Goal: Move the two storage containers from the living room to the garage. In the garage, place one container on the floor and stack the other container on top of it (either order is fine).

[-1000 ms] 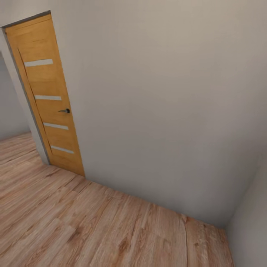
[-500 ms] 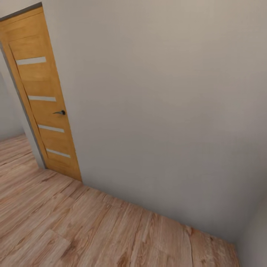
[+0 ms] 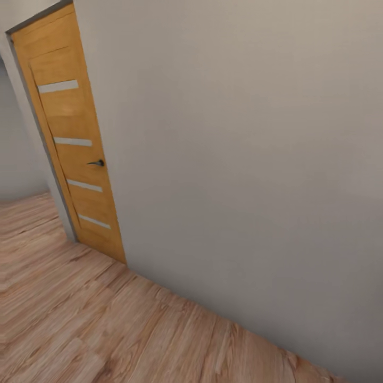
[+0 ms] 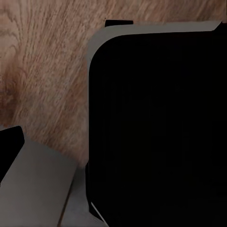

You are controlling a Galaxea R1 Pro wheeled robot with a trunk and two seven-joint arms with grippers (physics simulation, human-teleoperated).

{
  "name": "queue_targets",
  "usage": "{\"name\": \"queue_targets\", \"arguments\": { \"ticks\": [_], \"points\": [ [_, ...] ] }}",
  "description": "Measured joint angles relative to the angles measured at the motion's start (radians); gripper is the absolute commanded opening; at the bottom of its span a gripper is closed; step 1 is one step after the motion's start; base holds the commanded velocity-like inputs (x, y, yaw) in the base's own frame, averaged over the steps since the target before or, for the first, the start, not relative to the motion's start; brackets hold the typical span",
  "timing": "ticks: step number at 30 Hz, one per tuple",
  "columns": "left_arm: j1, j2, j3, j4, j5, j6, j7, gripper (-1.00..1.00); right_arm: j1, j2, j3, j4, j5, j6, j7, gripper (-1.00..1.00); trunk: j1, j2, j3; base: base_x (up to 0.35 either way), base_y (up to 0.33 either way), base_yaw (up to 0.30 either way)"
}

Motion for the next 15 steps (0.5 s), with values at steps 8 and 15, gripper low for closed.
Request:
{"name": "queue_targets", "arguments": {
  "ticks": [8, 15],
  "points": [
    [0.000, 0.000, 0.000, 0.000, 0.000, 0.000, 0.000, 1.00, 0.000, 0.000, 0.000, 0.000, 0.000, 0.000, 0.000, 1.00, 0.000, 0.000, 0.000, 0.317, 0.000, 0.276],
    [0.000, 0.000, 0.000, 0.000, 0.000, 0.000, 0.000, 1.00, 0.000, 0.000, 0.000, 0.000, -0.001, 0.000, 0.000, 1.00, 0.000, 0.000, 0.000, 0.317, 0.000, 0.276]
  ]
}}
